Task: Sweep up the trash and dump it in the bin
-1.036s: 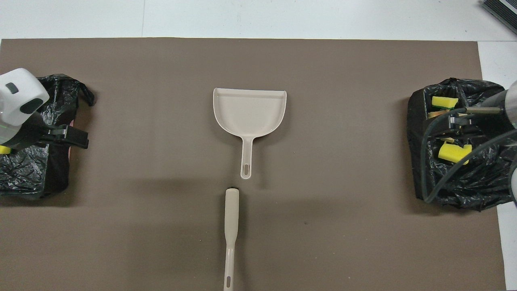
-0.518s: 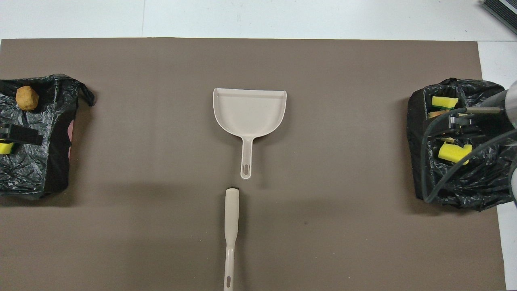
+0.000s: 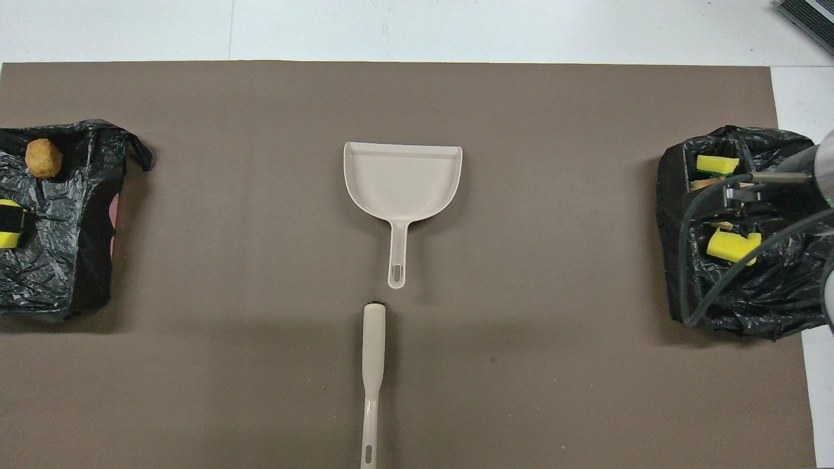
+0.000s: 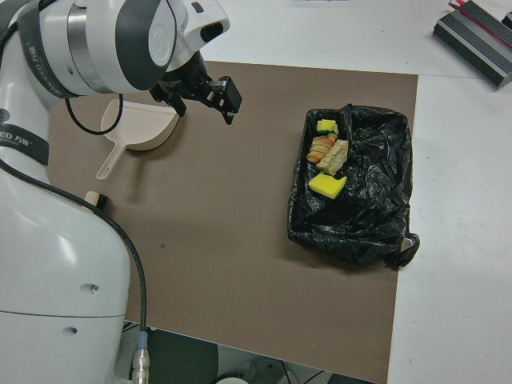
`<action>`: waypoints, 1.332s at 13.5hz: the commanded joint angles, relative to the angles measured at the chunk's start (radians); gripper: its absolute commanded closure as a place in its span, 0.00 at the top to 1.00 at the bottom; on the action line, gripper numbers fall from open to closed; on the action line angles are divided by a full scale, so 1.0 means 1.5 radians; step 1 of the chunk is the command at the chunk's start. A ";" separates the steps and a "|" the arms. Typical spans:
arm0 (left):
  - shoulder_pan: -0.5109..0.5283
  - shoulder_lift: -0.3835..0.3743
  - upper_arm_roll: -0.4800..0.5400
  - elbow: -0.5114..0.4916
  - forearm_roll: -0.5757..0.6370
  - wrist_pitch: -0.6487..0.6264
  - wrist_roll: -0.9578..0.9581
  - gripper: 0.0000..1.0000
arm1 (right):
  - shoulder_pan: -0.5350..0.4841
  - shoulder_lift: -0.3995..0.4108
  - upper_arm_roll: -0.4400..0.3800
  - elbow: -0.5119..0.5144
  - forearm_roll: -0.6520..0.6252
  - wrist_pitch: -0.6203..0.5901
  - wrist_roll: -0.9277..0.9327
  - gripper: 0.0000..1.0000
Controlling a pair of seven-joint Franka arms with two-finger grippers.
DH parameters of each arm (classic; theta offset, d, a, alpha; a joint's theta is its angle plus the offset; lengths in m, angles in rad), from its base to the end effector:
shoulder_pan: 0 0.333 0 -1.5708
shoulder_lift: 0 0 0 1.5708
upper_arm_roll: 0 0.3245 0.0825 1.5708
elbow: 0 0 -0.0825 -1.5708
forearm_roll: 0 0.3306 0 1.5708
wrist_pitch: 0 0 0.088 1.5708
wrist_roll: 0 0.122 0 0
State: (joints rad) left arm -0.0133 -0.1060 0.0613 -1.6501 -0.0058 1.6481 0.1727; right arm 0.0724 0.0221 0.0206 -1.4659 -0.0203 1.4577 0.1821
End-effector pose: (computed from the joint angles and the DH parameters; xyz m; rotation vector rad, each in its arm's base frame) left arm 0.4756 0.0240 0.6434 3.1304 -0.1952 0.1641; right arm 0.4947 0.0433 0.6406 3.1144 -0.1419 -0.0426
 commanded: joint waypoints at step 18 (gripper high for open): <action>-0.011 -0.022 -0.010 -0.021 -0.030 -0.016 -0.051 1.00 | -0.012 0.000 0.004 -0.002 0.004 0.004 -0.014 1.00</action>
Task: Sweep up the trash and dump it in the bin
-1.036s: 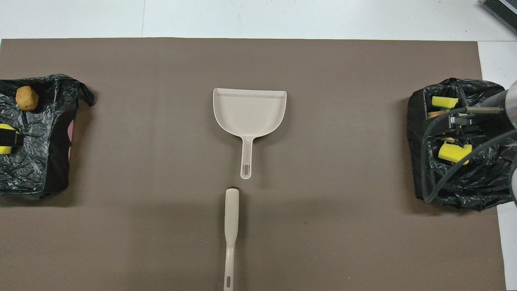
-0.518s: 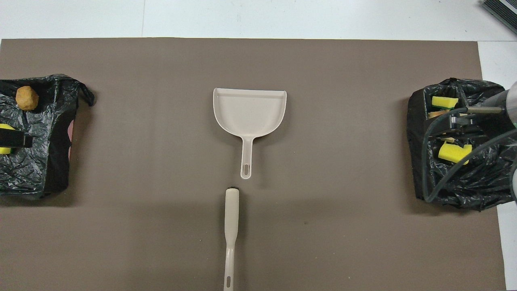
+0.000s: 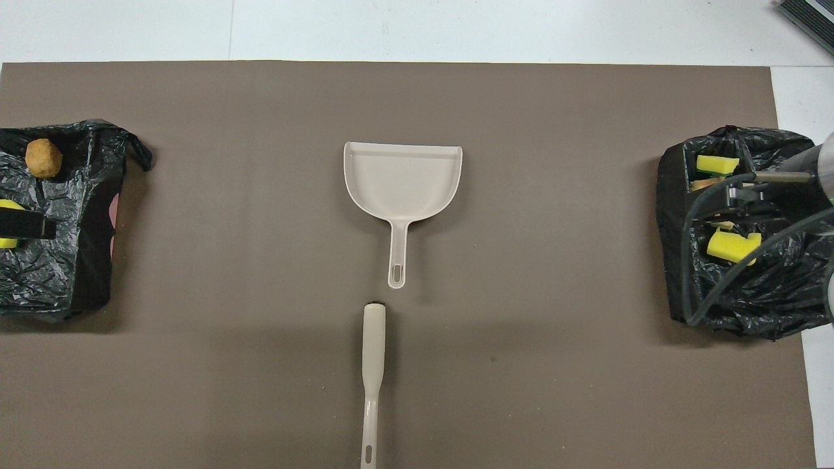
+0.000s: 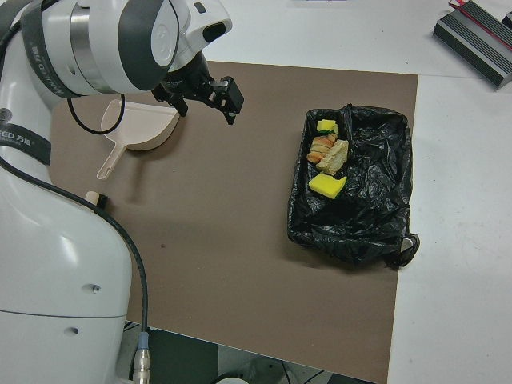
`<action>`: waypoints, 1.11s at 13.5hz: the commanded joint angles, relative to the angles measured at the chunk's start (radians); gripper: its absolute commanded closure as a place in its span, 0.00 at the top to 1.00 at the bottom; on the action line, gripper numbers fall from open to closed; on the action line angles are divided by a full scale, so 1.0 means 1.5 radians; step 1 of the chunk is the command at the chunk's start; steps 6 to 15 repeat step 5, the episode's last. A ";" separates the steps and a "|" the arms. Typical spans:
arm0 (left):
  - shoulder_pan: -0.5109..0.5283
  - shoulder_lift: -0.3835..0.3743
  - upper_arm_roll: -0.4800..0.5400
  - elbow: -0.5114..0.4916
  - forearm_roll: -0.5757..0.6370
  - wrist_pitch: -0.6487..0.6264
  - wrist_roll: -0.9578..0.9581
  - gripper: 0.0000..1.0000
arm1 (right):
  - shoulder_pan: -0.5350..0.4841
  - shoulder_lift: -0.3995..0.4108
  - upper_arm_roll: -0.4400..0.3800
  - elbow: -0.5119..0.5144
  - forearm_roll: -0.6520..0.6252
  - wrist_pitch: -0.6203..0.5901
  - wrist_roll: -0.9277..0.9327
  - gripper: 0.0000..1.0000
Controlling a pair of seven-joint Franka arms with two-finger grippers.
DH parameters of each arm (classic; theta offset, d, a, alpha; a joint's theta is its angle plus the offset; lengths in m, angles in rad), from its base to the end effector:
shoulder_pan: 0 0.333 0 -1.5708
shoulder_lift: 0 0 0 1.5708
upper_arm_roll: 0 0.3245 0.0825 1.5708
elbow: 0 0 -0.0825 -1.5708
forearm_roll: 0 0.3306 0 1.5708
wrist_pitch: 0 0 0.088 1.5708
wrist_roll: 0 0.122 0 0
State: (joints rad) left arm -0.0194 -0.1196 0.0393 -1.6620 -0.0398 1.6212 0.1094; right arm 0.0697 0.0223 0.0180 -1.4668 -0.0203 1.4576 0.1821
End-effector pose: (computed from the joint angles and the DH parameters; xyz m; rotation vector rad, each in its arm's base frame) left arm 0.4686 0.0060 0.6423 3.0966 -0.1381 0.1262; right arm 0.4949 0.0407 0.6401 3.1138 -0.1502 -0.0445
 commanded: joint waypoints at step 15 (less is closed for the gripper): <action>-0.008 -0.013 0.004 -0.012 -0.007 -0.007 -0.011 1.00 | -0.011 -0.001 0.004 -0.002 0.004 0.004 -0.014 1.00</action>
